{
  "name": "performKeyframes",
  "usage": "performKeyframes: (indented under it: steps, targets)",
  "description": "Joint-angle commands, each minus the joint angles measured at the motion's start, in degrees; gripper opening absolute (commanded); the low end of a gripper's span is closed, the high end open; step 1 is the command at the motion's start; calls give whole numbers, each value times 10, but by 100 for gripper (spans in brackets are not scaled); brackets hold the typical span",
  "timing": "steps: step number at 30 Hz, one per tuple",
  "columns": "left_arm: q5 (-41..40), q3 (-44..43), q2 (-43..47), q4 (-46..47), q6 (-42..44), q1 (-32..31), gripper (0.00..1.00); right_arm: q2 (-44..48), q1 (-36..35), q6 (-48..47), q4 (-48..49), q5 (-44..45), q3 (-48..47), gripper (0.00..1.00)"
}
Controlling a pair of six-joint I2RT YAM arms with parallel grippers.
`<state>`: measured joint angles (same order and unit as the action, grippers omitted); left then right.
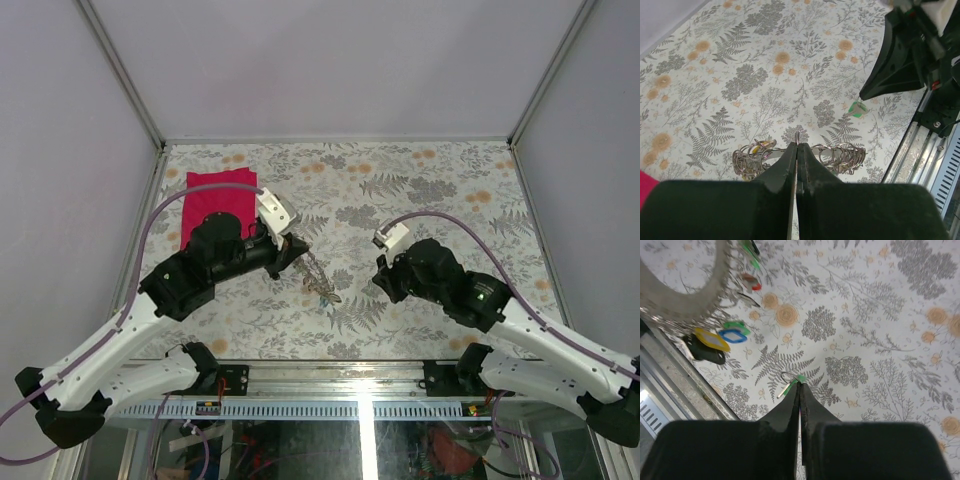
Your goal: Put the keys on the keyring
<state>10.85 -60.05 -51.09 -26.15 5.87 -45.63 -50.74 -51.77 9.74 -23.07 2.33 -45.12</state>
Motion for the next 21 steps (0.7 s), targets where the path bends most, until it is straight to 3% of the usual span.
performKeyframes:
  steps: [1,11,21]
  targets:
    - [51,6,12,116,21,2,0,26,-5,-40,-2,-17,-70,0]
    - [116,-13,-26,120,36,1,0,-3,-5,-89,-4,-67,-175,0]
    - [136,-26,-41,121,32,-4,0,-46,-5,-116,6,-116,-210,0]
